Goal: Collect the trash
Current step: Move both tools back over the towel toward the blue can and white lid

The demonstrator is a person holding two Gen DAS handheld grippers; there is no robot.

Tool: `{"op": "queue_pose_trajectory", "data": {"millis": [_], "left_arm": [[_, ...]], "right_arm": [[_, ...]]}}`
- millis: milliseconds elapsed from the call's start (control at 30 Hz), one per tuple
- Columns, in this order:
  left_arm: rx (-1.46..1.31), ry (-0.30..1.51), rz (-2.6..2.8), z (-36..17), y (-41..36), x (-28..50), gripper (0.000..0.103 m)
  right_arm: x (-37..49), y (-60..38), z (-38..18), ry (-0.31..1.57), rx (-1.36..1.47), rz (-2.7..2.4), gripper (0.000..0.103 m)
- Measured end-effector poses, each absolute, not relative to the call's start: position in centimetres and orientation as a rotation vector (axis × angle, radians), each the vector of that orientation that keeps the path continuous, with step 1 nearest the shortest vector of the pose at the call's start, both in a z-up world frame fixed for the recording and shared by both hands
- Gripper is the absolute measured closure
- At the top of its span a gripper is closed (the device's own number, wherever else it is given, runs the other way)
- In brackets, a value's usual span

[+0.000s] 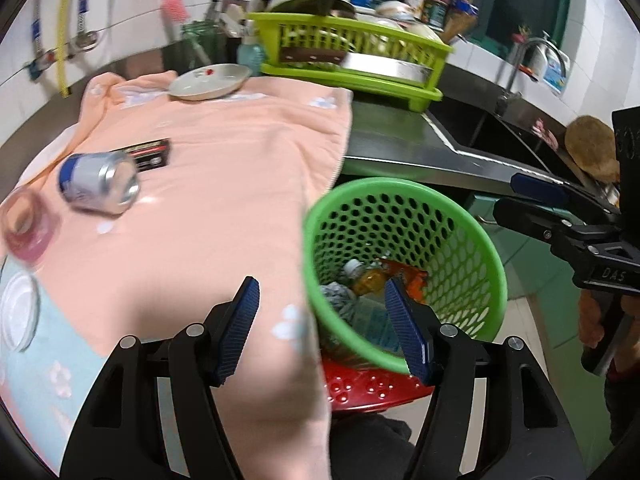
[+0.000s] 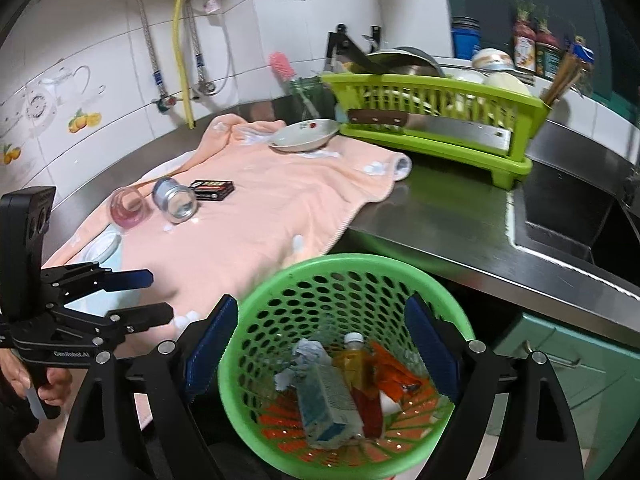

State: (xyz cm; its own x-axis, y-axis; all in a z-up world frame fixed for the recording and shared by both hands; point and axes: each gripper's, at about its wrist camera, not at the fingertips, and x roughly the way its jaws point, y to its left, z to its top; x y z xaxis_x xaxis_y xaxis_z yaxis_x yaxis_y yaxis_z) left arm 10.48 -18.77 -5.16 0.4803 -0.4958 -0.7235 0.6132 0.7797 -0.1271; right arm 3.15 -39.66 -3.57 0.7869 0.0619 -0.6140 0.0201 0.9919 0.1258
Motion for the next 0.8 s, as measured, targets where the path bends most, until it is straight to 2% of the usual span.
{"op": "queue_pose_trajectory", "data": {"millis": [800], "left_arm": [[-0.054,0.828,-0.305,-4.7,1.6,15.7,0.034]], "right_arm": [[17.3,-23.6,-1.8,0.733,-0.069,0.331,0.020]]}}
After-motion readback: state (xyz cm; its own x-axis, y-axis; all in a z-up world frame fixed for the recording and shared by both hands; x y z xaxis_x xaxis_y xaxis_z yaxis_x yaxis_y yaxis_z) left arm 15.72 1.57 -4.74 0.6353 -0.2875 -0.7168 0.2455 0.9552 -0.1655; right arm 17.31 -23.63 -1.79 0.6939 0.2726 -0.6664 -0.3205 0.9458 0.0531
